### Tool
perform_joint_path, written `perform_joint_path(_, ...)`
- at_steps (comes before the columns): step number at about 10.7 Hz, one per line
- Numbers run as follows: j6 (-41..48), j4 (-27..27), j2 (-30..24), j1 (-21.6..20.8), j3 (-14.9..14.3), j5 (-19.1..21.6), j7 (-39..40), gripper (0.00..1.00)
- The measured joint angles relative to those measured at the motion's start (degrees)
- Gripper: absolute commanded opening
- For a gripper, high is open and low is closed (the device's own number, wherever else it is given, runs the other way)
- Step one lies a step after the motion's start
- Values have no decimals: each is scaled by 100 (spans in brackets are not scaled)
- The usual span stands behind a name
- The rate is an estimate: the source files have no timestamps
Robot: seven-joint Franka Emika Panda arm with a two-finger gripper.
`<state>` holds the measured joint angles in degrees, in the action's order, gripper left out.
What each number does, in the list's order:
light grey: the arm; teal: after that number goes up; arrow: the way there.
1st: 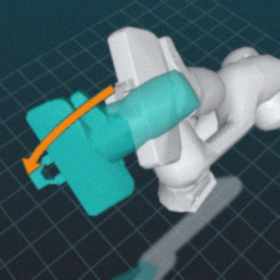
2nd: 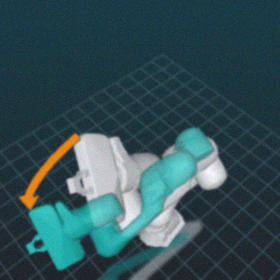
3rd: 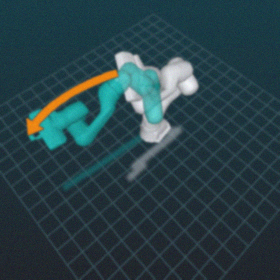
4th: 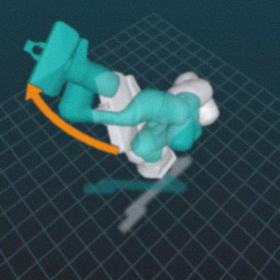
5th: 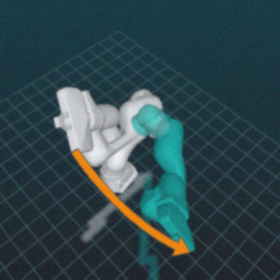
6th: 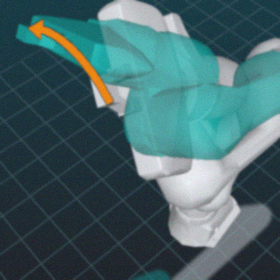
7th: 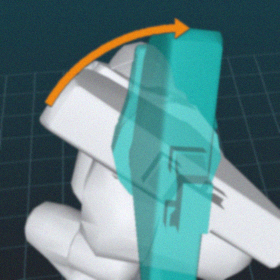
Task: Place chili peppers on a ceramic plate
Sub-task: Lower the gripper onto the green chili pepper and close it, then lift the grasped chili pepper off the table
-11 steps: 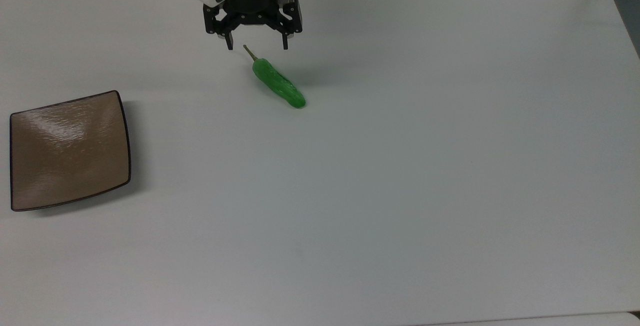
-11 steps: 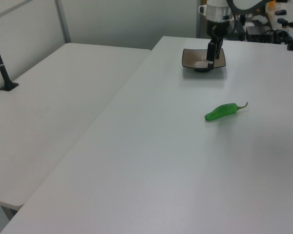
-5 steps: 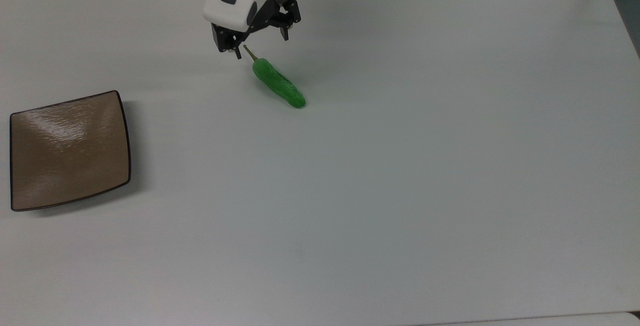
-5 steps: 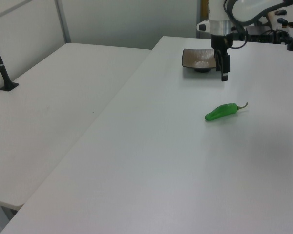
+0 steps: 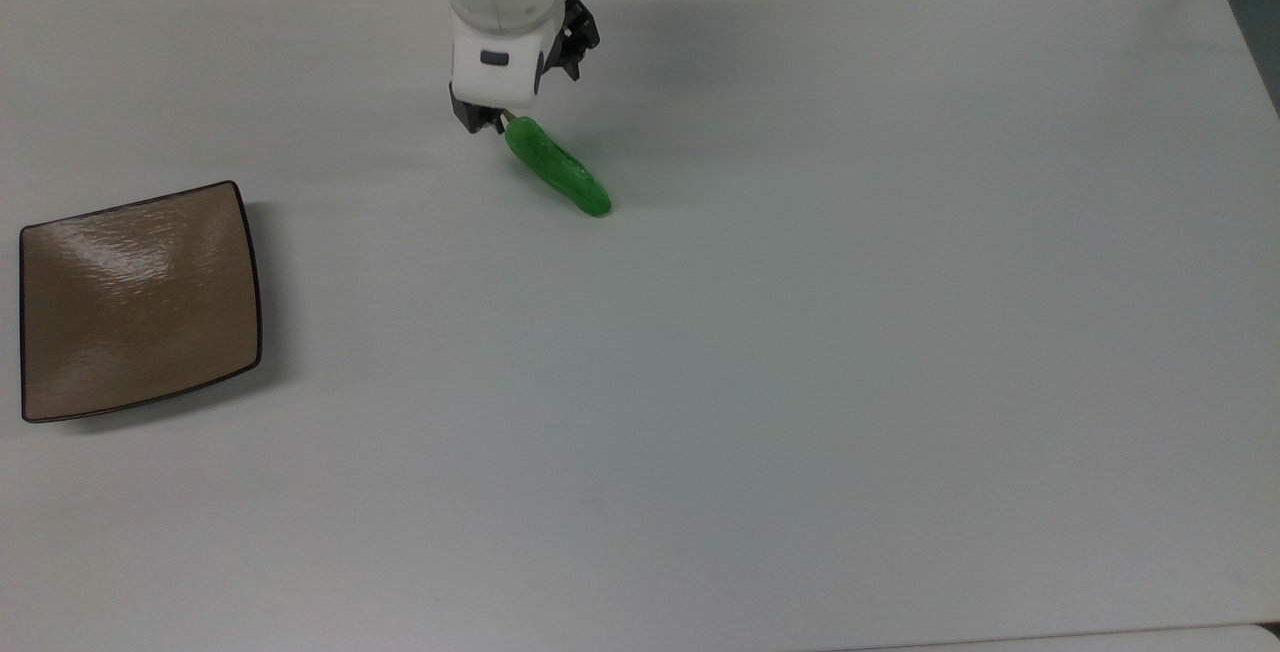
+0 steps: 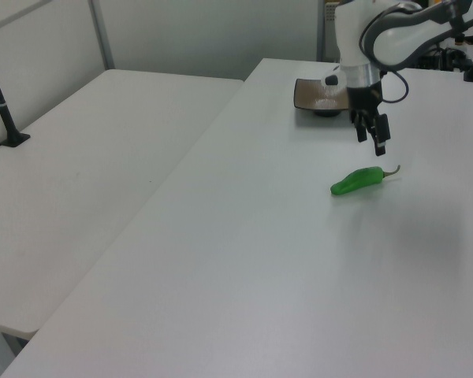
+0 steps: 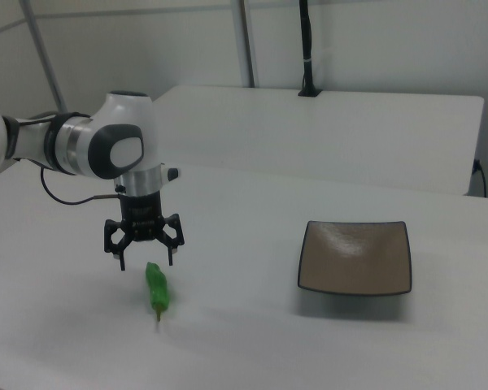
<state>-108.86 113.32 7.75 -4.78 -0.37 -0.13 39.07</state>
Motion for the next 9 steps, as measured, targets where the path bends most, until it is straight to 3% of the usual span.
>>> perform_joint_path(3,-369,30,441,-86,13,-36,112,98)
perform_joint_path(5,-532,39,658,-160,19,-103,112,64)
perform_joint_path(6,-538,46,701,-175,23,-239,112,32)
perform_joint_path(7,-539,64,705,-186,24,-343,112,20)
perform_joint_path(9,-539,95,705,-207,24,-383,112,16)
